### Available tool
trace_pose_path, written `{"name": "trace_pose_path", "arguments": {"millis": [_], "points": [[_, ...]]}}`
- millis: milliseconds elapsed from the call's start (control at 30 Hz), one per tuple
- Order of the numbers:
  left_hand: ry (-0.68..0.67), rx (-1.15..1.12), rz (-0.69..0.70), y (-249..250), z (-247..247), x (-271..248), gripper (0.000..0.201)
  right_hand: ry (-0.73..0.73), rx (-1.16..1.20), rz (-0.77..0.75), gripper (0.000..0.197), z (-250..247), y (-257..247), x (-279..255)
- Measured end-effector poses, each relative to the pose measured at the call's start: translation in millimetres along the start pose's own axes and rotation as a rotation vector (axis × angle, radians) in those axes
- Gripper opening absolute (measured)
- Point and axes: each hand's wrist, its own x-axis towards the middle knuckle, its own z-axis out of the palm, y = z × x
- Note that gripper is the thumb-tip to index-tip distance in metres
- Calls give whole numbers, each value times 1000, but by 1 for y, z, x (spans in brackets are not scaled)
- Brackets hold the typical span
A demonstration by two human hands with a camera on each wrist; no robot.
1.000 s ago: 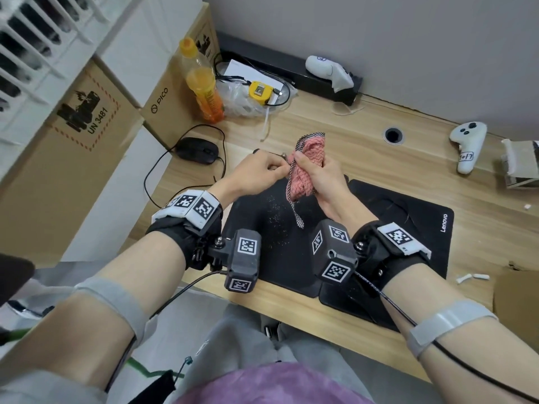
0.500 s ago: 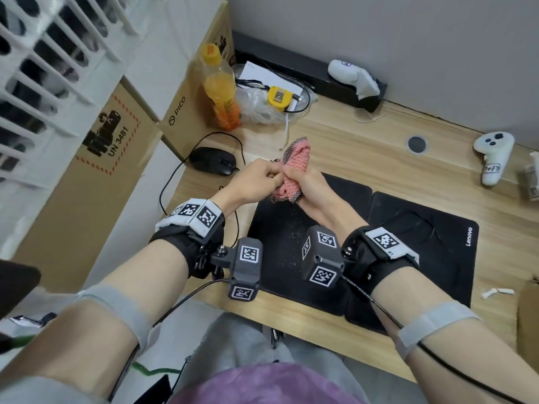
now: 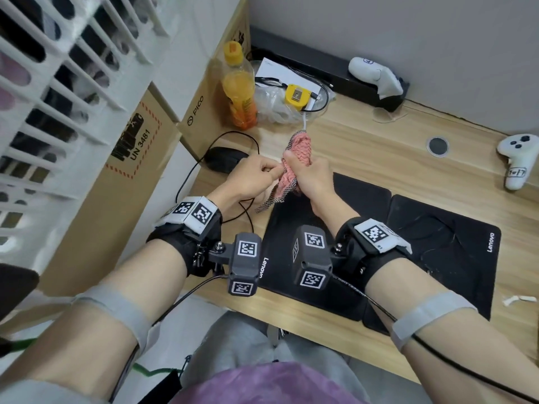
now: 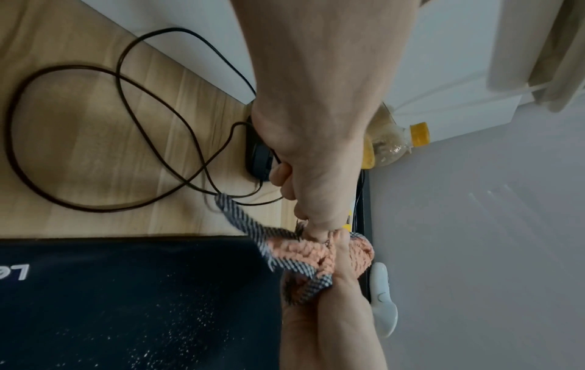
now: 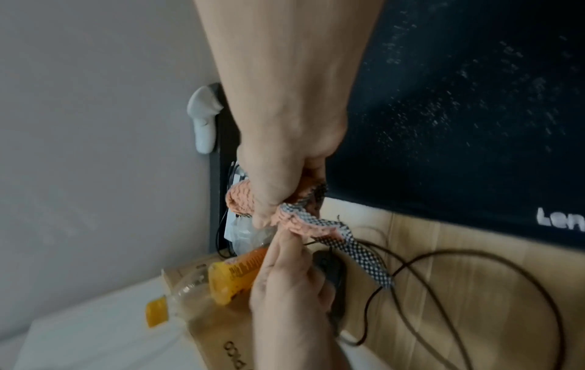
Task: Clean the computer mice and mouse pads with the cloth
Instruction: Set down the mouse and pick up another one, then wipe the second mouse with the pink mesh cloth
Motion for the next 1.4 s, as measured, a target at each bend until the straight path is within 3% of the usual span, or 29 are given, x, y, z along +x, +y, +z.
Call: {"name": "trace_pose_path", "arguments": {"millis": [100, 200, 300, 433, 533, 633, 767, 900, 1000, 1100, 1200, 1267, 1400], "points": [[127, -38, -86, -20, -15, -4, 20, 103, 73, 65, 17, -20, 3, 11], [287, -162, -205, -41, -29, -8, 19, 79, 148, 162, 19, -38, 11, 20], [438, -131, -317, -53, -35, -4, 34, 38, 279, 255, 18, -38, 18, 14], [436, 11, -407, -51, -32, 2, 60, -75, 278, 318, 14, -32, 28, 3], [470, -3, -336, -40, -21, 1, 63, -147, 275, 323, 13, -34, 30, -6], [461, -42, -184, -21, -7, 2, 55, -134, 200, 290, 34, -43, 34, -10], [339, -135, 19, 16, 25, 1, 47, -160, 149, 243, 29, -68, 42, -20], [149, -181, 8, 48, 70, 1, 38, -102, 214, 182, 17, -111, 52, -33], [3, -189, -26, 70, 115, -4, 27, 22, 294, 159, 22, -164, 65, -48], [-236, -251, -120, 91, 154, -14, 20, 136, 353, 187, 21, -216, 82, -61], [-433, -175, -107, 119, 194, -26, 22, 268, 433, 243, 16, -270, 105, -75], [-481, -141, -88, 134, 218, -33, 21, 345, 440, 290, 21, -299, 122, -83], [-450, -128, -128, 145, 252, -43, 19, 352, 426, 398, 36, -328, 150, -98]]}}
